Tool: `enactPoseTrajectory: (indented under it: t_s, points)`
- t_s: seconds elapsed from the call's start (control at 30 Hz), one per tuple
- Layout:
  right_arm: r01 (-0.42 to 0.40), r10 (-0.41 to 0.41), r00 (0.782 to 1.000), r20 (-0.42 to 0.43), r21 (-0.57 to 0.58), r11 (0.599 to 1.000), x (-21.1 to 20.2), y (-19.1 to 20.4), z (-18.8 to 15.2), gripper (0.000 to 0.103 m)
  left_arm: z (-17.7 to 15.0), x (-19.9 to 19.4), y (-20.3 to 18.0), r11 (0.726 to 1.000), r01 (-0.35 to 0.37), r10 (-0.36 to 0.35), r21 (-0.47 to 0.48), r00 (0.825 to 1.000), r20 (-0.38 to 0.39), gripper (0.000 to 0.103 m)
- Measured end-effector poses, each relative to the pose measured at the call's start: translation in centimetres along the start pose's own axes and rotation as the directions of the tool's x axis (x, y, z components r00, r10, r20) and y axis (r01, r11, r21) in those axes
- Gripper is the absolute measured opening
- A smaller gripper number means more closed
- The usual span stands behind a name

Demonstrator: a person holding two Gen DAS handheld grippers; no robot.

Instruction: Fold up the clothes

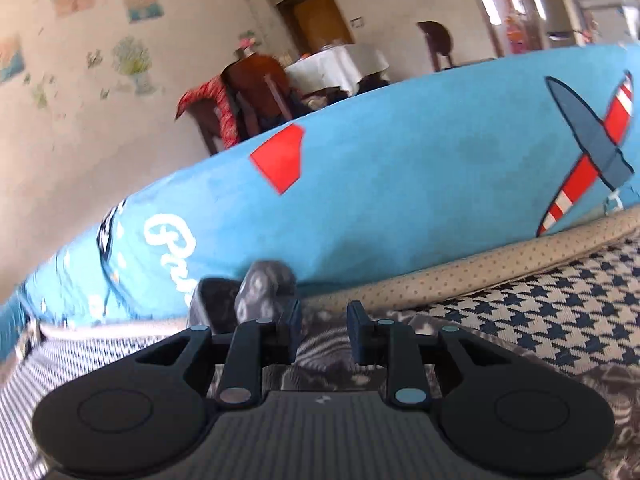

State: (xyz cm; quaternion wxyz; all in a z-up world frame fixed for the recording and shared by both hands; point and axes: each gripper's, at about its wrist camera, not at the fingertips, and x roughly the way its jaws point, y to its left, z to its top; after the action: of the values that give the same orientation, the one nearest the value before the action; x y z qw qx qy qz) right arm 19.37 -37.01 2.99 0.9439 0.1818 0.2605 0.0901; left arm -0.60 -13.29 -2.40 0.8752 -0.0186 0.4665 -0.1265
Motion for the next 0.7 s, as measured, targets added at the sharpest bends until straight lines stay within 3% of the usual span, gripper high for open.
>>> enactPoseTrajectory:
  t_s: [0.43,0.6,0.7]
  points:
    - [-0.005,-0.004,0.998,-0.058,-0.146,0.989,5.1,3.8,-2.6,0.025,-0.7,0.7,-0.2,0.999,-0.015,0.015,0.039,1.0,0.002,0.103]
    - [0.018,-0.024,0.999,-0.033,-0.182,0.983,5.2,3.7,-2.7,0.026,-1.2,0.6,-0.4,0.998,-0.025,0.025,0.062,1.0,0.004,0.103]
    - [0.047,-0.047,0.999,0.004,-0.233,0.971,4.8,3.9,-2.4,0.036,-1.3,0.7,-0.5,0.997,-0.029,0.029,0.071,1.0,0.006,0.103]
